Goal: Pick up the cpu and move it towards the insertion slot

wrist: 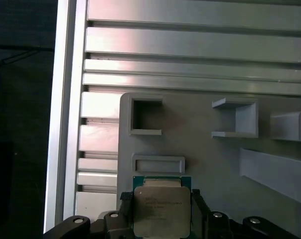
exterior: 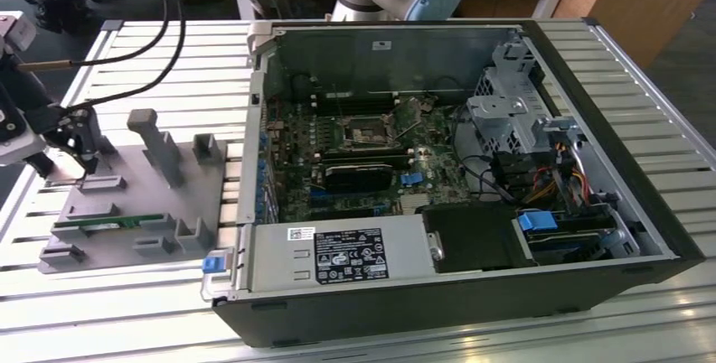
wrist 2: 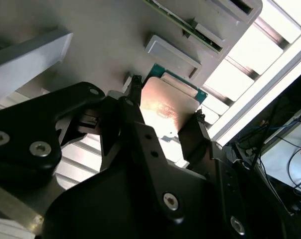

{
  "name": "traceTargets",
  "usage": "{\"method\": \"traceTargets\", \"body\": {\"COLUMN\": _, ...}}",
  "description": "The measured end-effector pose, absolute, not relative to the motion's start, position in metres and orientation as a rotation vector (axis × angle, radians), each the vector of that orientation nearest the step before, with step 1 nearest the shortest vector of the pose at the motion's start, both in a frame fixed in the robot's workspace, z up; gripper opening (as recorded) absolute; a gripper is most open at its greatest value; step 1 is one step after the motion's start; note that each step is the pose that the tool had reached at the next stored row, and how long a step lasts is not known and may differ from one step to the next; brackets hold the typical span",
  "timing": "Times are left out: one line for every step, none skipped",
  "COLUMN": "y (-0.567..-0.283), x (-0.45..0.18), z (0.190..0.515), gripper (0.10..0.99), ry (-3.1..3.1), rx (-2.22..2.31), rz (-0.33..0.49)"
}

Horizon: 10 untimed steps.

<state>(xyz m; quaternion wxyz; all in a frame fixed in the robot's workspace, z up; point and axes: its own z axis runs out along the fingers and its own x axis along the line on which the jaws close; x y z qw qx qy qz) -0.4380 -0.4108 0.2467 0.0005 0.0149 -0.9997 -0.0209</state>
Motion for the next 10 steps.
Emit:
{"method": "traceTargets", "body": {"y": -0.411, "x": -0.438, "z": 0.249, "gripper": 0.545, "ry": -3.14, "rx": 0.047, "rz": -0.065}}
{"method": "traceTargets", "body": {"y": -0.411, "x": -0.438, "z": 0.252, "gripper": 0.545, "ry": -3.14, "rx": 0.047, "rz": -0.066}}
{"method": "traceTargets", "body": {"y": -0.411, "x": -0.438, "z": 0.255, "gripper": 0.545, "ry": -3.14, "rx": 0.047, "rz": -0.066}}
{"method": "traceTargets", "body": {"y": -0.411, "x": -0.438, "z": 0.257, "gripper": 0.545, "ry": -3.14, "rx": 0.047, "rz": -0.066}}
{"method": "traceTargets", "body": {"y": -0.411, "x": -0.438, "z": 0.26, "gripper": 0.545, "ry": -3.14, "rx": 0.047, "rz": -0.066}}
{"method": "traceTargets", "body": {"y": -0.411, "x": -0.438, "z": 0.262, "gripper": 0.545, "ry": -3.14, "rx": 0.047, "rz": -0.066}}
{"method": "traceTargets", "body": {"y": -0.41, "x": -0.438, "z": 0.265, "gripper": 0.545, "ry": -3.14, "rx": 0.047, "rz": -0.066}}
{"method": "traceTargets", "body": {"y": -0.41, "x": -0.438, "z": 0.267, "gripper": 0.545, "ry": -3.14, "rx": 0.047, "rz": -0.066}}
{"method": "traceTargets", "body": {"y": -0.41, "x": -0.438, "z": 0.27, "gripper": 0.545, "ry": -3.14, "rx": 0.047, "rz": -0.066}}
{"method": "traceTargets", "body": {"y": -0.41, "x": -0.438, "z": 0.273, "gripper": 0.545, "ry": -3.14, "rx": 0.047, "rz": -0.066}}
